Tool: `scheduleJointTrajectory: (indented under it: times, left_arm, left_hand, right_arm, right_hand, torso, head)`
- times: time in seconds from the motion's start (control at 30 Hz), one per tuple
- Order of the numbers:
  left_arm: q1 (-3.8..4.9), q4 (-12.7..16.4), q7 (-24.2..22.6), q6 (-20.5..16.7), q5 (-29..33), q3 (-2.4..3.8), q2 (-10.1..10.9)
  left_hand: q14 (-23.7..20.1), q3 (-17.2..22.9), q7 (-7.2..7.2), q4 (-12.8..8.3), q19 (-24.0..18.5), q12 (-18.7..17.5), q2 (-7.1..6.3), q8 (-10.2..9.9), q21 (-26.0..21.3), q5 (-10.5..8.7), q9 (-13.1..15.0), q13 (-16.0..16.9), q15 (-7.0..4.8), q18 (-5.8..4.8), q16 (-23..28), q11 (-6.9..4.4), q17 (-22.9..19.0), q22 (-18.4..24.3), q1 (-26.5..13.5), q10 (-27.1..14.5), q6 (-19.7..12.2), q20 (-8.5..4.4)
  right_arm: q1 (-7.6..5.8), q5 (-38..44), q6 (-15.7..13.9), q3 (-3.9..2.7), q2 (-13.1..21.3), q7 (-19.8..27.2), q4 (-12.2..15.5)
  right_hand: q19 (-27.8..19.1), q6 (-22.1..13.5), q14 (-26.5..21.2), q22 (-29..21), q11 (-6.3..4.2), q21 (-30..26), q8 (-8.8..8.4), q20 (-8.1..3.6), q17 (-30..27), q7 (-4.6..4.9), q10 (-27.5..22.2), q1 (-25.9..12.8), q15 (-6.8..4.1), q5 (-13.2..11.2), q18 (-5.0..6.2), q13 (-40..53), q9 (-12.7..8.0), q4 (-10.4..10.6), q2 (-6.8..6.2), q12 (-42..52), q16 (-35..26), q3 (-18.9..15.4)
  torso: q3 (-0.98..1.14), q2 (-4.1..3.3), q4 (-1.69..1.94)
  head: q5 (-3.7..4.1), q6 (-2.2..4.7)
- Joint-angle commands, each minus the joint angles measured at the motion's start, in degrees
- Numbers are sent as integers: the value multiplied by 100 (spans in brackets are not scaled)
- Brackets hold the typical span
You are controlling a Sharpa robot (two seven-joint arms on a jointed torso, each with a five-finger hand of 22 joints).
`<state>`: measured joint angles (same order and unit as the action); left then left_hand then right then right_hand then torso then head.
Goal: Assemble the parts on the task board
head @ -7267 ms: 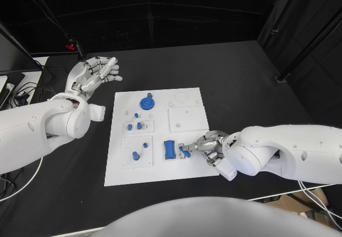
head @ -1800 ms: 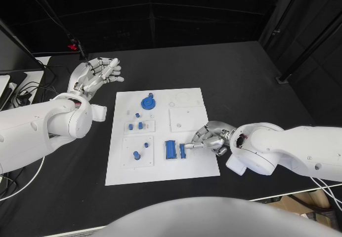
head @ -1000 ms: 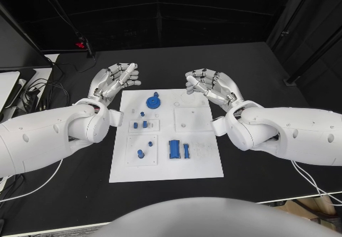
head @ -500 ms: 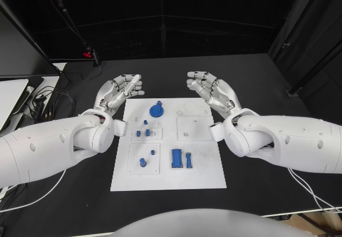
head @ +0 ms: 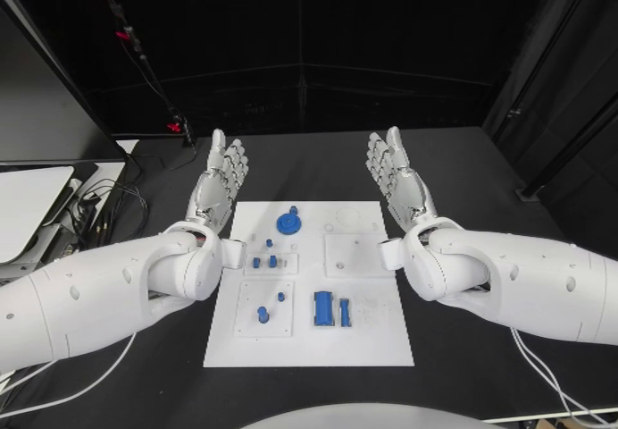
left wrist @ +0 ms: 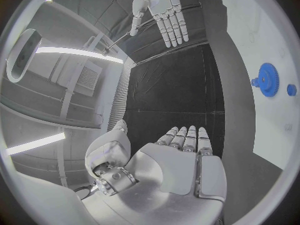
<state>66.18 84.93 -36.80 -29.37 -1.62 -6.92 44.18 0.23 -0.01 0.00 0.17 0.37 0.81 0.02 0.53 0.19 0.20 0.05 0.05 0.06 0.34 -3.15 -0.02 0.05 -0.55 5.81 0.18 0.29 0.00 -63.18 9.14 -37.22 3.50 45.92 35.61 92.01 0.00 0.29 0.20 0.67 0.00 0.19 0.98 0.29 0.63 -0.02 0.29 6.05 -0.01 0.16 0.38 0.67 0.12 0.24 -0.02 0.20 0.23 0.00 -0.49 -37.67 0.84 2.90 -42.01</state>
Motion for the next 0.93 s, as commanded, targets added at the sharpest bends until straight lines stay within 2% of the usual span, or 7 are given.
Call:
scheduleJointTrajectory:
  times: [0.03, 0.1, 0.17, 0.23, 0.3, 0.43, 0.93]
  left_arm:
    - [-223, 214, 399, -855, 92, 242, 22]
    - [-355, 314, 504, -1071, 117, 399, 32]
    - [-457, 392, 585, -1238, 135, 520, 40]
    - [-548, 461, 658, -1387, 152, 628, 47]
    - [-588, 492, 690, -1453, 160, 677, 51]
    - [-602, 503, 701, -1475, 162, 692, 52]
    - [-602, 503, 701, -1475, 162, 692, 52]
  left_hand:
    - [-23, 1, 0, -17, -37, -81, -2, -53, -19, -20, -5, -5, -6, -34, 315, 2, -5, 55, -581, -18, -29, 0]
    - [-23, 1, 0, -17, -37, -81, -2, -53, -19, -20, -5, -5, -6, -34, 315, 2, -5, 55, -581, -18, -29, 0]
    - [-23, 1, 0, -17, -37, -81, -2, -53, -19, -20, -5, -5, -6, -34, 315, 2, -5, 55, -581, -18, -29, 0]
    - [-23, 1, 0, -17, -37, -81, -2, -53, -19, -20, -5, -5, -6, -34, 315, 2, -5, 55, -581, -18, -29, 0]
    - [-23, 1, 0, -17, -37, -81, -2, -53, -19, -20, -5, -5, -6, -34, 315, 2, -5, 55, -581, -18, -29, 0]
    - [-23, 1, 0, -17, -37, -81, -2, -53, -19, -20, -5, -5, -6, -34, 315, 2, -5, 55, -581, -18, -29, 0]
    - [-23, 1, 0, -17, -37, -81, -2, -53, -19, -20, -5, -5, -6, -34, 315, 2, -5, 55, -581, -18, -29, 0]
  right_arm:
    - [157, -697, -535, -174, -66, -439, -120]
    - [236, -815, -620, -270, -97, -516, -167]
    - [283, -887, -671, -328, -116, -563, -195]
    - [302, -914, -690, -350, -123, -581, -206]
    - [302, -914, -690, -350, -123, -581, -206]
    - [302, -914, -690, -350, -123, -581, -206]
    - [302, -914, -690, -350, -123, -581, -206]
  right_hand:
    - [0, -29, -20, -67, 0, -19, -98, -29, -63, 2, -29, -605, 1, -16, -38, -67, -12, -24, 2, -20, -23, 0]
    - [0, -29, -20, -67, 0, -19, -98, -29, -63, 2, -29, -605, 1, -16, -38, -67, -12, -24, 2, -20, -23, 0]
    - [0, -29, -20, -67, 0, -19, -98, -29, -63, 2, -29, -605, 1, -16, -38, -67, -12, -24, 2, -20, -23, 0]
    - [0, -29, -20, -67, 0, -19, -98, -29, -63, 2, -29, -605, 1, -16, -38, -67, -12, -24, 2, -20, -23, 0]
    - [0, -29, -20, -67, 0, -19, -98, -29, -63, 2, -29, -605, 1, -16, -38, -67, -12, -24, 2, -20, -23, 0]
    - [0, -29, -20, -67, 0, -19, -98, -29, -63, 2, -29, -605, 1, -16, -38, -67, -12, -24, 2, -20, -23, 0]
    - [0, -29, -20, -67, 0, -19, -98, -29, -63, 2, -29, -605, 1, -16, -38, -67, -12, -24, 2, -20, -23, 0]
  torso:
    - [23, 296, -40]
    - [31, 398, -52]
    - [37, 481, -63]
    - [43, 563, -73]
    - [46, 609, -79]
    - [49, 649, -84]
    - [49, 649, -84]
  head:
    - [-114, 298]
    - [-165, 433]
    - [-207, 543]
    - [-248, 651]
    - [-270, 711]
    - [-290, 763]
    - [-290, 763]
